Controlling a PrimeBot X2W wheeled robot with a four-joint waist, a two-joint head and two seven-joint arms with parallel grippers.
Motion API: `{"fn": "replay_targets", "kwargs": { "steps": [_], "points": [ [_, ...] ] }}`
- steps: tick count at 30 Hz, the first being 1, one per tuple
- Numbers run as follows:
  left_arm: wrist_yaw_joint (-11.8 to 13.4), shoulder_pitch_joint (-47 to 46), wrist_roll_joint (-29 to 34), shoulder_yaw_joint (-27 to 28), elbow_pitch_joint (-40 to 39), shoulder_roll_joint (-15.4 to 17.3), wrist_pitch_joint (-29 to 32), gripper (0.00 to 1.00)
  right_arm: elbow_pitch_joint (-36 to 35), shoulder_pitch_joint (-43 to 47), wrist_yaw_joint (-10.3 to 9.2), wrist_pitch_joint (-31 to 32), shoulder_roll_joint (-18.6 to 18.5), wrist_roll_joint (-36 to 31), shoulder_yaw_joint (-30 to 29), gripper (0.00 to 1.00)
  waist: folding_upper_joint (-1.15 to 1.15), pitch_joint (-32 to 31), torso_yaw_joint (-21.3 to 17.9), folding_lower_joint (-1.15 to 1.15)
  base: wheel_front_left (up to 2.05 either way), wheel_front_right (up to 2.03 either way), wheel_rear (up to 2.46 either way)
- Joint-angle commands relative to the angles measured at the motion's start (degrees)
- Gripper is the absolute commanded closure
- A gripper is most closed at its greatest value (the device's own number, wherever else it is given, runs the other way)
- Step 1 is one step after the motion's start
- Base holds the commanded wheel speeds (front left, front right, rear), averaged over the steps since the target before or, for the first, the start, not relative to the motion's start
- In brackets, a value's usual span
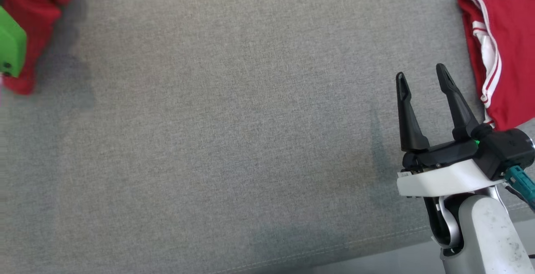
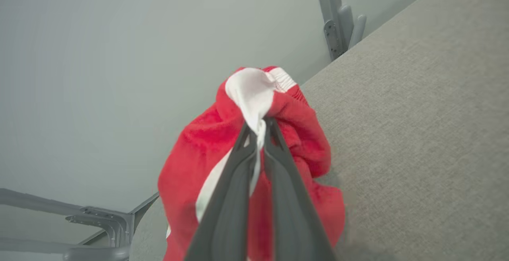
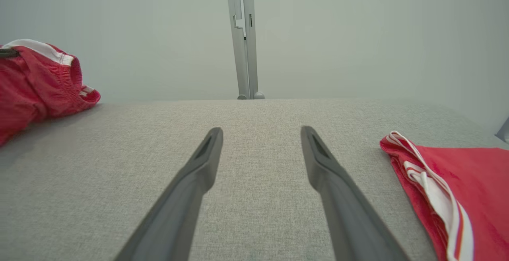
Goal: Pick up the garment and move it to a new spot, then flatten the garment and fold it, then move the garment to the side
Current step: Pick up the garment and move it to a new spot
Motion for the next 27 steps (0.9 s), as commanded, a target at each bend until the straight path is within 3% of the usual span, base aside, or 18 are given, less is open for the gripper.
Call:
{"fn": "replay_targets", "kwargs": {
  "steps": [1,9,14,20,21,22,27],
  "points": [
    [-0.07,-0.12,-1.65,-2.99,-2.21,0.96,-0.5,1.0,0.73,0.88,-0.09,-0.46,-0.08,0.39,0.1,0.0,0.66,-6.3,0.02,0.0,0.0,0.0,0.0],
    [-0.06,-1.36,-7.75,-18.32,-11.98,1.3,-2.48,1.0,3.25,2.9,-0.09,-0.7,-0.08,1.58,0.02,0.0,0.66,-13.63,-0.8,0.0,0.0,0.0,0.0],
    [-0.06,-0.91,-9.75,-22.91,-14.66,-0.53,-4.73,1.0,3.83,4.01,-0.09,-0.77,-0.08,2.11,-0.22,0.0,0.66,-16.27,-1.55,0.0,0.0,0.0,0.0],
    [-0.07,3.49,-12.93,-26.03,-13.11,-8.64,-9.94,1.0,4.43,5.57,-0.09,-0.75,-0.07,2.69,-0.67,0.0,0.66,-18.43,-2.28,0.0,0.0,0.0,0.0],
    [-0.07,5.33,-12.92,-26.7,-10.89,-11.75,-11.51,1.0,4.47,5.77,-0.09,-0.91,-0.07,2.98,-0.49,0.0,0.66,-18.45,-2.57,0.0,0.0,0.0,0.0],
    [-0.07,5.33,-12.92,-26.7,-10.89,-11.75,-11.51,1.0,4.47,5.77,-0.09,-0.91,-0.07,2.98,-0.49,0.0,0.66,-18.45,-2.57,0.0,0.0,0.0,0.0],
    [0.26,10.13,-13.7,-27.57,-3.22,-19.65,-14.52,1.0,4.72,5.92,-0.09,-1.24,-0.07,3.68,-0.08,0.0,0.66,-17.58,-3.28,0.0,0.0,0.0,0.0]
  ]
}}
